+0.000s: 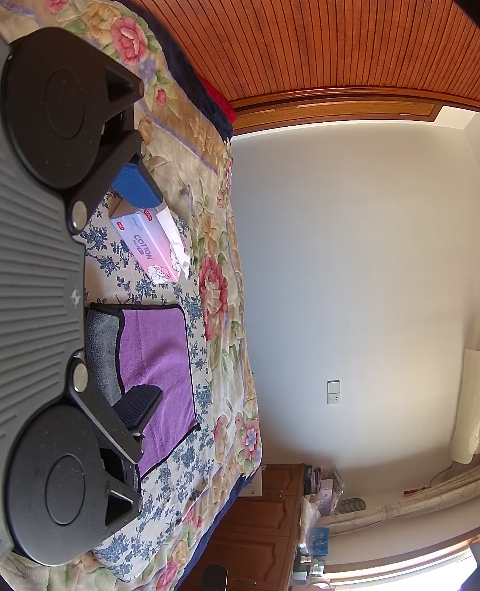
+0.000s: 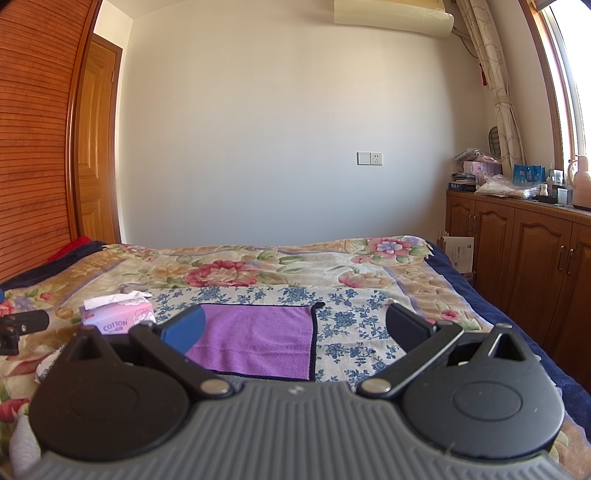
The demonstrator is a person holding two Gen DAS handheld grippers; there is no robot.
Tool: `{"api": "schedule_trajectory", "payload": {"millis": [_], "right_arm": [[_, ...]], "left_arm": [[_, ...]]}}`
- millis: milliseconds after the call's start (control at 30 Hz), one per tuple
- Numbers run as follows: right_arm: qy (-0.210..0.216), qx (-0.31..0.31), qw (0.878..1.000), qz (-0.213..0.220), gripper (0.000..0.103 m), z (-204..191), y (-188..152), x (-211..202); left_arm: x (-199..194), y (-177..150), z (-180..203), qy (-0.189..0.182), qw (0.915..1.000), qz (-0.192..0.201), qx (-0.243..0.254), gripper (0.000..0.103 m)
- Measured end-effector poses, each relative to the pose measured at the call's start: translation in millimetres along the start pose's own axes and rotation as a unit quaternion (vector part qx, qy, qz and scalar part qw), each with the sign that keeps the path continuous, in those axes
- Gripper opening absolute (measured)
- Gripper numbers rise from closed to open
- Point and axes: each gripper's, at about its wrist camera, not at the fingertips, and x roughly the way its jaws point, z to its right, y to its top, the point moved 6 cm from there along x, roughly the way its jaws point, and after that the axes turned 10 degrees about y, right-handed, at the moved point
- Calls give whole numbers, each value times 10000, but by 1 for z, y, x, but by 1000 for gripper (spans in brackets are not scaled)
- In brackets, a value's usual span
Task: Fold towel
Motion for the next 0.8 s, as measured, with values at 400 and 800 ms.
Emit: {"api": "schedule_trajectory", "payload": {"millis": [400, 800], "right_arm": [[-3, 0, 10000, -3, 103, 0, 0, 0], [0, -3, 10000, -4, 103, 0, -1, 2]], "left_arm": [[0, -1, 1, 0, 10000, 8, -1, 103], [-1, -1, 1, 1, 10000, 14, 4, 103]]}}
